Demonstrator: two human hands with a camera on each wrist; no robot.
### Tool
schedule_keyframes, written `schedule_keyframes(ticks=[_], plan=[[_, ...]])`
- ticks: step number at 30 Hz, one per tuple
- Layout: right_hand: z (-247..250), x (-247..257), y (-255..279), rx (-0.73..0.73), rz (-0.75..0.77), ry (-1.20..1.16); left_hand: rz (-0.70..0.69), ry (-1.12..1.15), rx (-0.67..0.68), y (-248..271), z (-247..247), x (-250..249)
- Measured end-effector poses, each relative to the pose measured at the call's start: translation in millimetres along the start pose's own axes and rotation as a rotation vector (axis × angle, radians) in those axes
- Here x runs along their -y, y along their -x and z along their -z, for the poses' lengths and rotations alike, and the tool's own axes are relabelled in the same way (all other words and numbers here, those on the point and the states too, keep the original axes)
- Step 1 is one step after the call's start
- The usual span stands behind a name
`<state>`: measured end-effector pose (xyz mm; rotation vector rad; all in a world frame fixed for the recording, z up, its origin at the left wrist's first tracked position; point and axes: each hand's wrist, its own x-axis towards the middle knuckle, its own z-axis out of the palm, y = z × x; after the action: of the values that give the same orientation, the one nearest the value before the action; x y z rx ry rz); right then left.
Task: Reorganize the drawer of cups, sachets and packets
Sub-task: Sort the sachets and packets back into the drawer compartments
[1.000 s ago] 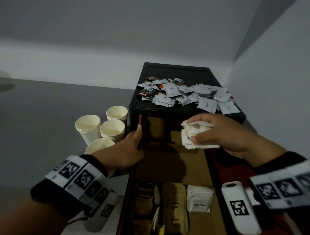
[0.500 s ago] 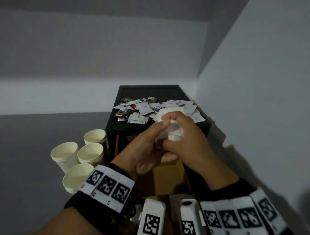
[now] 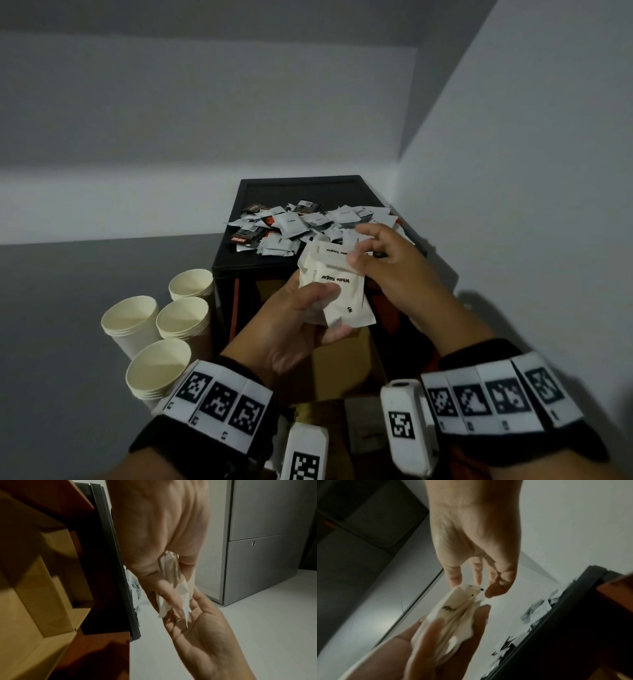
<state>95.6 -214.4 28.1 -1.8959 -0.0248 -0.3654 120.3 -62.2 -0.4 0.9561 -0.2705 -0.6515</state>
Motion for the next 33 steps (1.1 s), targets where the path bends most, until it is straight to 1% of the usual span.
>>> schedule_keyframes(ticks=[3,5,6,8,12,14,16,18,20,21,23,24,26,27,28,29,30,32,33], plan=[[5.2,4.3,-6.8,0.142,0.01,0.045,0.007,0.01,0.012,-1.2,2.0,1.9],[7.1,8.0,-9.1,0.154,0.05,0.097,0.009,0.012,0.022,-1.6,3.2,2.8],[8.0,9.7,-10.1,0.133,0.071,0.114,0.009,0.006,0.024,-1.9,3.9,3.2],[10.4,9.9,-13.2,0.046,0.105,0.118,0.008,-0.002,0.021,-2.2,5.1,3.9],[17.2,7.4,-18.3,-0.178,0.106,-0.029,0.012,-0.004,-0.009,-3.6,8.8,5.4],[18.1,10.3,-15.6,-0.214,0.173,-0.028,0.019,-0.008,-0.011,-4.1,9.8,5.8],[15.8,14.5,-9.5,-0.158,0.275,0.032,0.026,-0.007,-0.006,-4.4,9.7,6.4],[10.8,13.7,-3.7,-0.033,0.337,0.106,0.028,0.001,-0.001,-4.7,9.1,7.0],[5.1,10.1,2.8,0.069,0.323,0.183,0.027,0.019,0.001,-4.2,8.0,6.7],[3.6,7.9,4.7,0.086,0.312,0.218,0.024,0.027,0.004,-3.8,8.1,6.2],[2.6,6.3,6.4,0.062,0.284,0.225,0.018,0.039,0.016,-3.4,8.8,4.5],[3.1,6.8,5.8,0.029,0.261,0.172,0.017,0.046,0.016,-3.1,9.4,4.0],[6.4,9.6,2.5,-0.032,0.183,-0.068,0.011,0.054,0.004,-3.4,10.3,3.6],[8.2,11.8,1.3,-0.037,0.122,-0.185,0.005,0.056,0.001,-3.6,10.7,3.6],[8.8,12.0,0.4,-0.021,0.065,-0.246,-0.001,0.054,0.003,-3.9,10.7,3.8],[8.1,11.3,0.3,0.012,0.026,-0.231,-0.007,0.054,0.008,-3.9,10.5,4.2],[6.0,9.5,1.3,0.043,0.01,-0.142,-0.016,0.059,0.013,-3.9,10.0,4.3],[0.2,3.9,4.0,0.047,0.028,0.126,-0.036,0.057,0.027,-3.2,7.9,4.1],[-2.2,3.1,5.7,0.041,0.03,0.207,-0.046,0.046,0.032,-2.8,6.5,3.9]])
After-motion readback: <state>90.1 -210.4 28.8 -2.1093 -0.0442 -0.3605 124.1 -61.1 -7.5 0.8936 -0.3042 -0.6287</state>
